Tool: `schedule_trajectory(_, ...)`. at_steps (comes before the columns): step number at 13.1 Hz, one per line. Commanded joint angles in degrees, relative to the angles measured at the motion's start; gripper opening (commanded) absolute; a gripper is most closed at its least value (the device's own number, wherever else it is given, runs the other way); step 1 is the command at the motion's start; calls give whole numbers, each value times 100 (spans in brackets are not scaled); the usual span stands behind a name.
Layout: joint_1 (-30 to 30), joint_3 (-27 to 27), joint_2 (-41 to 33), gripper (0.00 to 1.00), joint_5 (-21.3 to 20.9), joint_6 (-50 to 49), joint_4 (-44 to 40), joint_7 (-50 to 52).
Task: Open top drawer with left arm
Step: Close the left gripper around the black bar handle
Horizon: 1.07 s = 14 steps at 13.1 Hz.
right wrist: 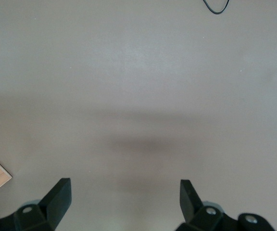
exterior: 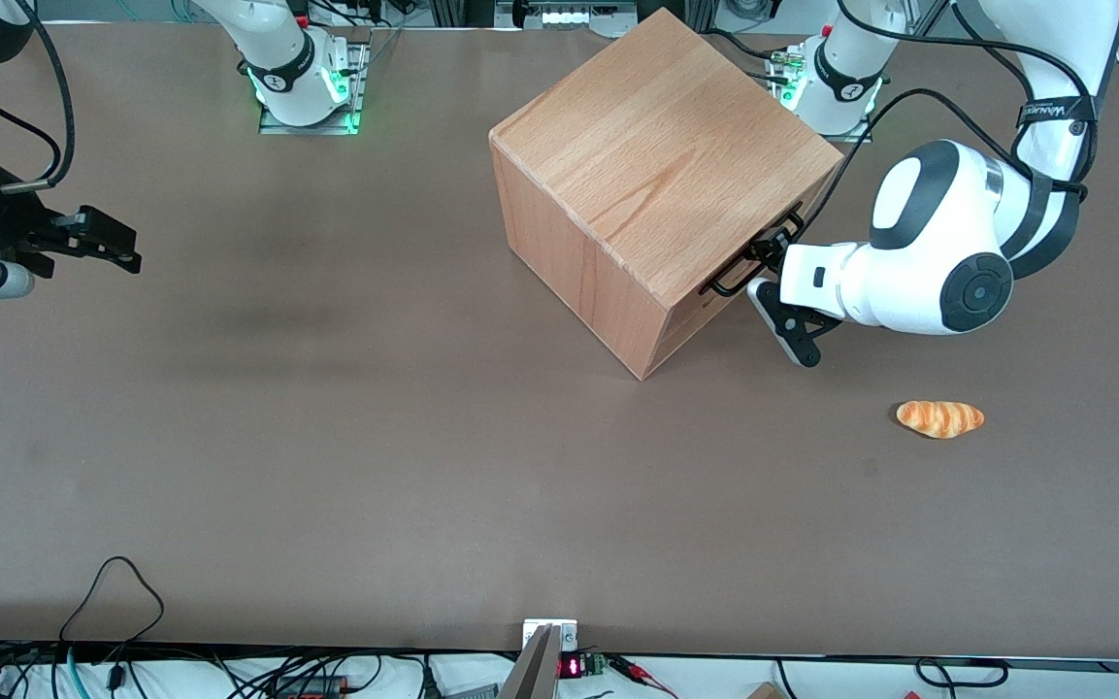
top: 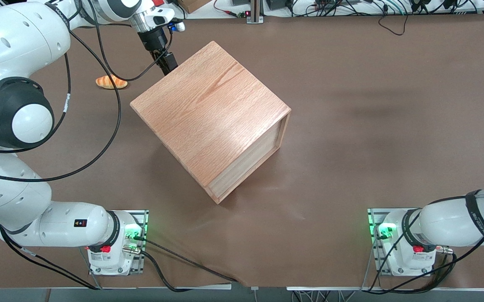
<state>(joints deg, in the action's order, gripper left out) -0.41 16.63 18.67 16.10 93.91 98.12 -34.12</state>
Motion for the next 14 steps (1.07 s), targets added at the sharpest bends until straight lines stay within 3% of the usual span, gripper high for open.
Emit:
schedule_trajectory(1, 15, 16, -233, 73, 16, 162, 321, -121)
schedule_trajectory(14, 94, -10, -259, 64, -212, 409, 454, -103)
